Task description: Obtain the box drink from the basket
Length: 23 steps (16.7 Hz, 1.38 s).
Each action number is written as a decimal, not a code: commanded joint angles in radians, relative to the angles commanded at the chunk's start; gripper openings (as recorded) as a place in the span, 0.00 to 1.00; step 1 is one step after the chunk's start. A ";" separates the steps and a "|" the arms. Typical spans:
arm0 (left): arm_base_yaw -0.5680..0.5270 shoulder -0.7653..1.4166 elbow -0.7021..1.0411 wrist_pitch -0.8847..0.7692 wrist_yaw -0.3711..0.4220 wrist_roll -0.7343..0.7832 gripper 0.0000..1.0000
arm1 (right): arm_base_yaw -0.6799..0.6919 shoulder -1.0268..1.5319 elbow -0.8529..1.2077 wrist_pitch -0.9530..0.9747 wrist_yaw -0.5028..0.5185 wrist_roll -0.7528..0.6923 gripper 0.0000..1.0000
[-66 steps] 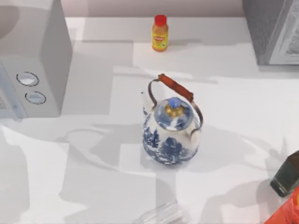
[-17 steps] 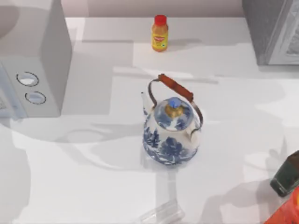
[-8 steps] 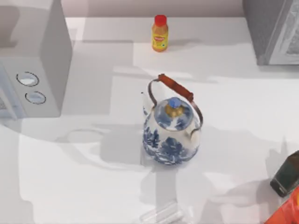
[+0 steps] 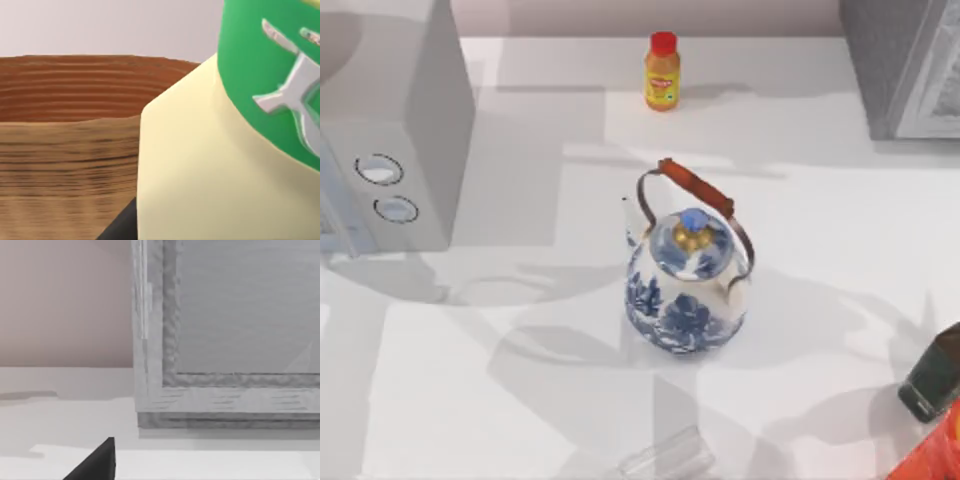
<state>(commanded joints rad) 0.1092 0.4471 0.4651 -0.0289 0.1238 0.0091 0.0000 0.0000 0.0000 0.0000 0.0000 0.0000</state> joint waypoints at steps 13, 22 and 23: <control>-0.106 -0.442 -0.465 0.028 -0.123 -0.007 0.00 | 0.000 0.000 0.000 0.000 0.000 0.000 1.00; -0.384 -0.172 -0.226 -0.131 -0.296 -0.349 0.00 | 0.000 0.000 0.000 0.000 0.000 0.000 1.00; -0.436 -0.117 -0.180 -0.162 -0.336 -0.414 0.00 | 0.000 0.000 0.000 0.000 0.000 0.000 1.00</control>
<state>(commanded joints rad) -0.3267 0.3297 0.2854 -0.1904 -0.2118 -0.4052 0.0000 0.0000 0.0000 0.0000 0.0000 0.0000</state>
